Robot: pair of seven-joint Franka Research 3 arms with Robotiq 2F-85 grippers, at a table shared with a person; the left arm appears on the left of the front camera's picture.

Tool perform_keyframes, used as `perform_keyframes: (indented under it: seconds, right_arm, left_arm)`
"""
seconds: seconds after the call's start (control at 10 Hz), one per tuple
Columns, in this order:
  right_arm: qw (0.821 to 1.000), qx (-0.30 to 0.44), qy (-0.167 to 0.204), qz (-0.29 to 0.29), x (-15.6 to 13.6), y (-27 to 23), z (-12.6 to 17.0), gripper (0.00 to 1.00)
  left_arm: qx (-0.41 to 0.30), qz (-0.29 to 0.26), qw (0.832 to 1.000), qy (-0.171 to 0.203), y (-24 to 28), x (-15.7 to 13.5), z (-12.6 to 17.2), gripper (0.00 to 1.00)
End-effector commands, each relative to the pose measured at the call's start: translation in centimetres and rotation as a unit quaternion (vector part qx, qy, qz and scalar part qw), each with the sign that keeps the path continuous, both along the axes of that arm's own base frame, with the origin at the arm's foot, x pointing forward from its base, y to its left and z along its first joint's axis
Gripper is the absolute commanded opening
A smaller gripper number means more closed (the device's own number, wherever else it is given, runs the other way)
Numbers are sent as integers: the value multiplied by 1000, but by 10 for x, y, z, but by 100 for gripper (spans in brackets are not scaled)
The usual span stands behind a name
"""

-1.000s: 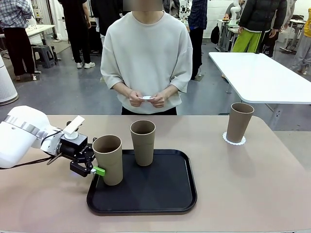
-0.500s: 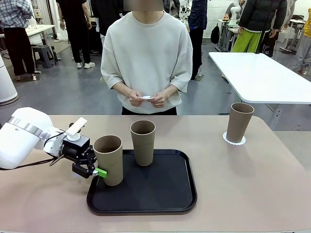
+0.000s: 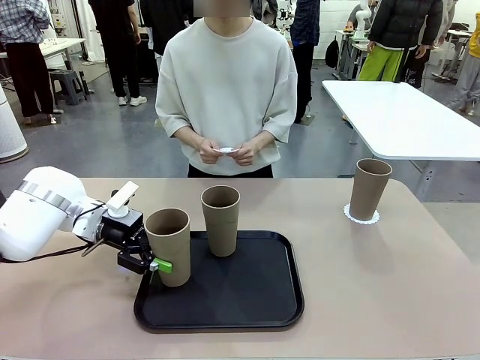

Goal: Place coasters on the table and set cups on them.
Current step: Take one Reusable plastic cup from the Flat Tray and place it on a coaster set by the human.

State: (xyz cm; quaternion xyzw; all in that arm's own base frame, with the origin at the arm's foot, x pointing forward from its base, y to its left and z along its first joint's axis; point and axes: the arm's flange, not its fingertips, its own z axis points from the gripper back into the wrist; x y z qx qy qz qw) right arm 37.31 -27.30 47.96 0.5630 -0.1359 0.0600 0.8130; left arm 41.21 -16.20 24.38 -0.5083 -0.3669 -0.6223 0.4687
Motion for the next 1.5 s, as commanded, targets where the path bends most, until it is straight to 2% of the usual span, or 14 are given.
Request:
perform_keyframes:
  seconds: [0.0,0.2,0.3,0.5,0.7,0.9,1.1,1.3,1.4]
  right_arm:
    - [1000,2,6,-1,0,0,1,100]
    - [1000,2,6,-1,0,0,1,100]
    - [1000,2,6,-1,0,0,1,100]
    - [1000,2,6,-1,0,0,1,100]
    - [1000,2,6,-1,0,0,1,100]
    - [1000,2,6,-1,0,0,1,100]
    - [1000,2,6,-1,0,0,1,100]
    - [1000,2,6,-1,0,0,1,100]
    - [1000,2,6,-1,0,0,1,100]
  left_arm:
    - [-17,6,1000,-21,-6,1,-4,0]
    - [-12,10,1000,-20,-4,-1,0,0]
    - [-11,9,1000,-15,4,-7,7,59]
    - [-8,25,1000,-5,23,-19,44,59]
    - [7,57,998,-21,51,-27,117,59]
    - [14,91,995,-25,72,-20,172,59]
    - [20,114,993,-30,86,-14,202,59]
    - [37,137,990,-22,93,-13,212,59]
    - [16,121,992,-40,89,-14,212,59]
